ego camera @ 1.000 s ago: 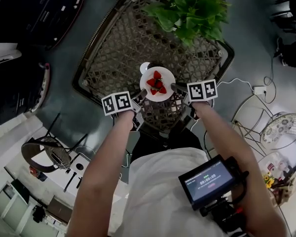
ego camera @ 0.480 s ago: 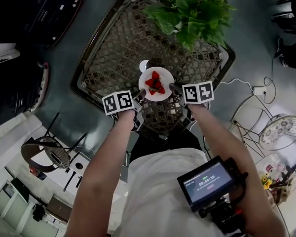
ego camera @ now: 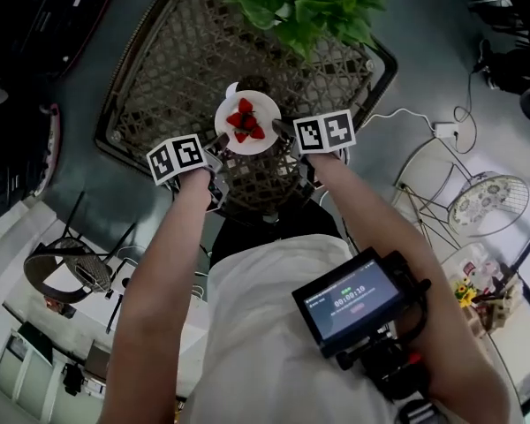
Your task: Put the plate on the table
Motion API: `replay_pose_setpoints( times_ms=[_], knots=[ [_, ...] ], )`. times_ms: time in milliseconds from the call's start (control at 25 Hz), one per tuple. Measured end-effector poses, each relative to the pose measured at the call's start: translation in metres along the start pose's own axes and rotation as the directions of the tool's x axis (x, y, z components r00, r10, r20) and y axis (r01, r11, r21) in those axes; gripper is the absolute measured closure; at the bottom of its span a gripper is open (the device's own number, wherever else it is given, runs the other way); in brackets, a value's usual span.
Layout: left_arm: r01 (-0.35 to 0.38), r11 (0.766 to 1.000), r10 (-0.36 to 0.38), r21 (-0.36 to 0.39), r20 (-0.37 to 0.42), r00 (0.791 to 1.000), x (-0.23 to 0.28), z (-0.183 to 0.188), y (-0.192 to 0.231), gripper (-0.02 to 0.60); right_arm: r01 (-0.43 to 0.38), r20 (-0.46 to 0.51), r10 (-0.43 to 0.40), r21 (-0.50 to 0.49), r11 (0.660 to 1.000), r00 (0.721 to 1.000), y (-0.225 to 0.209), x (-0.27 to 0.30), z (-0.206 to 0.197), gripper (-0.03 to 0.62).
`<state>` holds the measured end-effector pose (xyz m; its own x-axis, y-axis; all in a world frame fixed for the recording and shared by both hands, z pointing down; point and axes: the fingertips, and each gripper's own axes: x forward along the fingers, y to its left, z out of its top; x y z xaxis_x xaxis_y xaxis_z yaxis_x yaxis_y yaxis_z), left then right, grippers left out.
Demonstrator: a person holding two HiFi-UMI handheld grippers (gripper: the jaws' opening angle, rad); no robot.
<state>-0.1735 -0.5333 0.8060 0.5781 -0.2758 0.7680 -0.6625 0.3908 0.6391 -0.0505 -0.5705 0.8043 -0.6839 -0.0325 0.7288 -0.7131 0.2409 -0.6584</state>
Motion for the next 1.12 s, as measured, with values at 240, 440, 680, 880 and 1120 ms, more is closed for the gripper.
replay_pose_setpoints(
  times_ms=[240,440,680,880,1120],
  knots=[
    [0.010,1.000,-0.010,-0.004,0.002,1.000,0.003,-0.007,-0.003,0.551,0.009,0.008,-0.009,0.024,1.000,1.000,-0.004,-0.007,-0.006,0.559],
    [0.016,1.000,-0.016,0.020,-0.009,1.000,0.004,-0.008,-0.004,0.551,0.034,0.046,-0.034,0.016,0.999,0.998,-0.010,-0.011,0.001,0.559],
    [0.035,0.997,-0.034,0.073,-0.017,0.999,0.002,-0.008,-0.006,0.551,0.027,0.058,-0.028,0.019,0.999,0.998,-0.009,-0.010,0.002,0.557],
    [0.052,0.993,-0.053,0.104,0.005,0.999,-0.002,-0.011,-0.013,0.517,0.065,0.069,-0.065,0.003,0.998,0.996,-0.013,-0.015,0.000,0.558],
    [0.034,0.985,-0.035,0.171,0.004,0.999,-0.006,-0.012,-0.011,0.485,0.070,0.101,-0.069,-0.010,0.997,0.992,-0.011,-0.022,0.003,0.557]
  ],
)
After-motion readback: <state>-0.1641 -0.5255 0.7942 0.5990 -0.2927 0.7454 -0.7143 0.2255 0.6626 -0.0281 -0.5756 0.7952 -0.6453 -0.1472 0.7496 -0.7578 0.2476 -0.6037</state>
